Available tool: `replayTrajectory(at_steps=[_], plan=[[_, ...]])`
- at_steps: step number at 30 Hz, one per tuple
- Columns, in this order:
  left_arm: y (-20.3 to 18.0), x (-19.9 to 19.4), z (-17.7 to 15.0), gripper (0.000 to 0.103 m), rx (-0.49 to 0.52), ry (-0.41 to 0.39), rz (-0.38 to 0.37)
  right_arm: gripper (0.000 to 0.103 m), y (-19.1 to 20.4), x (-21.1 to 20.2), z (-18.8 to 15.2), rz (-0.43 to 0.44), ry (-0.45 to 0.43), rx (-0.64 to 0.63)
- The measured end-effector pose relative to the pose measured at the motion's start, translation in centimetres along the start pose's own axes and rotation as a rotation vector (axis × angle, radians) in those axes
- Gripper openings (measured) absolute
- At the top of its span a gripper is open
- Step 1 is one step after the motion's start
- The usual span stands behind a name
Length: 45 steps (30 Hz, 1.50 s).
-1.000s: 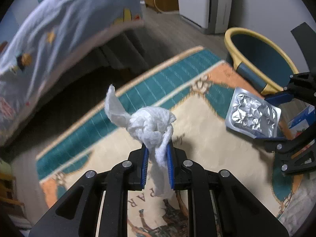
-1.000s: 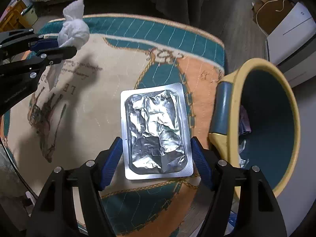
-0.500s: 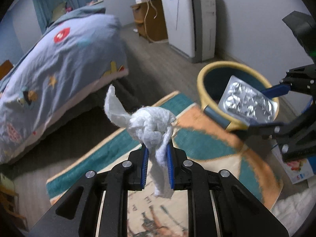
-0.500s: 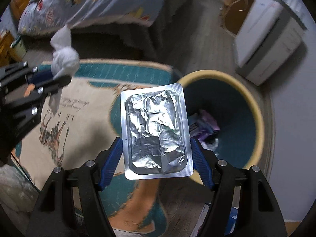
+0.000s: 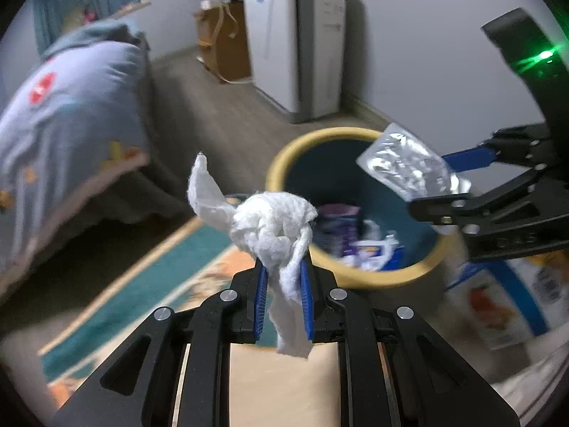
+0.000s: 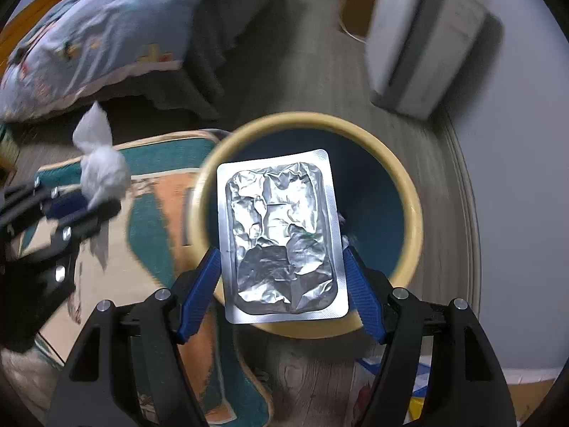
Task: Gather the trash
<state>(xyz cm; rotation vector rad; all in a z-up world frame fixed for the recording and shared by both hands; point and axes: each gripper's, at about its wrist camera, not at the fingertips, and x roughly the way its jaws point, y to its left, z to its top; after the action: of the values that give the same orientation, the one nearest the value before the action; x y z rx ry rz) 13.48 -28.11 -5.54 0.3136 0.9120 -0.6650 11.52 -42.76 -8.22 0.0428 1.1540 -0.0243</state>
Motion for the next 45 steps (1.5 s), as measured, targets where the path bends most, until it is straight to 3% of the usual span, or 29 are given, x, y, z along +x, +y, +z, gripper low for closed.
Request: replayTrajectory(at_steps=[7,12,17,22,24,26,29,36,45], plan=[[-2.9,3.4,2.1,0.018,0.0,0.044,-0.118,0.069,-5.1,2.4,-0.6,0.005,0.039,0.204],[-3.4,6.3,2.4,0.018,0.013,0.087,-0.141,0.069,-7.4,4.0,-1.0,0.047,0.063,0.326],[-4.1,8.0,2.1,0.019,0.068,0.103,-0.11,0.069,-9.0,5.5,-1.3,0.12,0.076,0.455],[-3.1,8.1,3.0,0.037,0.026,0.05,-0.112,0.069,-9.0,4.8,-0.5,0.188,-0.008,0.501],[-2.7,7.9,3.1,0.055,0.019,0.027,-0.104,0.07,-9.2,4.2,-0.2,0.207,-0.061,0.52],[-2.3,7.6,3.2,0.063,0.014,0.013,-0.094,0.07,-9.5,3.9,0.0,0.214,-0.092,0.544],[-1.8,7.5,3.1,0.082,-0.004,0.007,-0.075,0.083,-9.8,4.1,0.2,0.204,-0.102,0.567],[-1.5,7.3,2.9,0.094,-0.008,0.012,-0.042,0.089,-9.4,4.3,0.1,0.162,-0.067,0.535],[-1.3,6.7,2.9,0.095,-0.028,0.022,-0.033,0.097,-8.5,4.0,0.4,0.081,-0.035,0.45]])
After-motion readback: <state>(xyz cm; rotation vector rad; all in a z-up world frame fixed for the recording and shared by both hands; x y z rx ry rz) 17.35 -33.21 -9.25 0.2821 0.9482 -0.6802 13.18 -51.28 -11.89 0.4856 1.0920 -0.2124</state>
